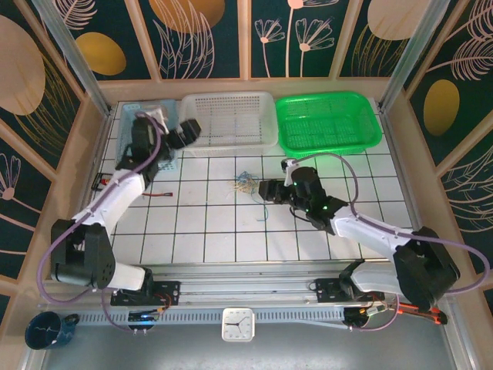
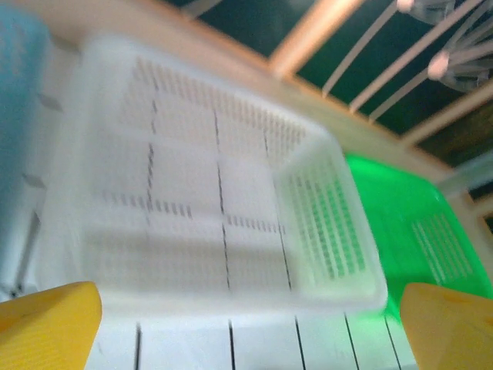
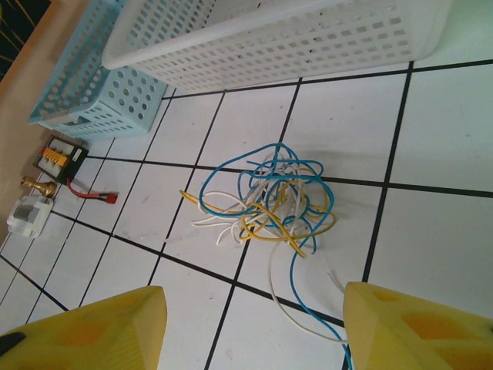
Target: Untangle the cables
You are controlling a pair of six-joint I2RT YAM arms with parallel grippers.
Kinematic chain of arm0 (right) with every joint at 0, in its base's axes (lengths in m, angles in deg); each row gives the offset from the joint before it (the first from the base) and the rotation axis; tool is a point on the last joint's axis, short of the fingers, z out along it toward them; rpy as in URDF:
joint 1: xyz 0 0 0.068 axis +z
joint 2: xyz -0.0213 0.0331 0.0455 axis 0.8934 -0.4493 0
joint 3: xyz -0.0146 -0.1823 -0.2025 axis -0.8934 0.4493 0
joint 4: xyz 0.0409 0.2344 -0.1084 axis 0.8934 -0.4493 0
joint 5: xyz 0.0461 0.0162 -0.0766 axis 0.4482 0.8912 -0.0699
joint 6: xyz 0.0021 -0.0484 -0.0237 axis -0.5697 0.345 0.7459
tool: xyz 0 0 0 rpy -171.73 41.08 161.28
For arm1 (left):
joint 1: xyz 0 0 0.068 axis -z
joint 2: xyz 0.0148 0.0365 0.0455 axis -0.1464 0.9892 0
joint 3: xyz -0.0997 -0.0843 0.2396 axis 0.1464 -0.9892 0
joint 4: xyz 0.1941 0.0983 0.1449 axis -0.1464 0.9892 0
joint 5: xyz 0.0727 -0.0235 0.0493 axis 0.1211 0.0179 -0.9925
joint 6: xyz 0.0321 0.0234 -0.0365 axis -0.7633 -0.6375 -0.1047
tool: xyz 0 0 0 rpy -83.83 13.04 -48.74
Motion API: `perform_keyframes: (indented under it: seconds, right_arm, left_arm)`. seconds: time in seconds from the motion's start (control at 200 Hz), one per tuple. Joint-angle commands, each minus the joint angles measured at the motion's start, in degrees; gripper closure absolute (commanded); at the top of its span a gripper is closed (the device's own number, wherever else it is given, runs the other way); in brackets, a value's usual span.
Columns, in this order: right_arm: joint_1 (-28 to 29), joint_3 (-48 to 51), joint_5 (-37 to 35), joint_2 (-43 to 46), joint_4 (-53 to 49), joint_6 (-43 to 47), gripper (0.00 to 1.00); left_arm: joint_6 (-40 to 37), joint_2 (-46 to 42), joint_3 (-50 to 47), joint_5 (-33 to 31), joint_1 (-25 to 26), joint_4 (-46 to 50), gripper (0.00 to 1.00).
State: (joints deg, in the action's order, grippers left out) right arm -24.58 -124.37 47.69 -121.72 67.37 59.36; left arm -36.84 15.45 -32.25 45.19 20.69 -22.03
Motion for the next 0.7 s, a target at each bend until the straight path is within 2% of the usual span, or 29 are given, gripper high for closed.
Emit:
perform_keyframes:
  seconds: [0.0, 0.11, 0.25, 0.37, 0.55, 0.696]
  right_arm:
    - [-0.3, -3.3, 1.1, -3.3, 2.8, 1.5, 0.37]
    - [-0.4, -5.8, 1.5, -7.9, 4.3, 1.6, 0.38]
    - [-0.3, -9.4, 2.3, -13.9, 6.1, 1.6, 0.38]
    - [-0.3, -11.4, 2.1, -17.9, 7.7, 1.2, 0.39]
    - [-0.4, -12.5, 1.9, -22.4, 9.9, 0.5, 0.40]
    - [-0.6, -12.2, 1.9, -24.7, 11.2, 0.0, 0.41]
  left_arm:
    - [7.2, -1.4, -8.1, 1.1, 4.6, -8.5, 0.01]
    - [12.2, -0.3, -15.1, 0.2, 9.0, -14.8, 0.01]
    - [16.6, 2.1, -18.7, -0.8, 12.5, -19.6, 0.02]
    - [18.8, 3.5, -19.4, -1.8, 14.2, -21.1, 0.04]
    - [21.1, 6.3, -19.5, -1.2, 15.0, -23.6, 0.14]
    - [22.4, 7.6, -19.8, -0.9, 16.1, -25.1, 0.19]
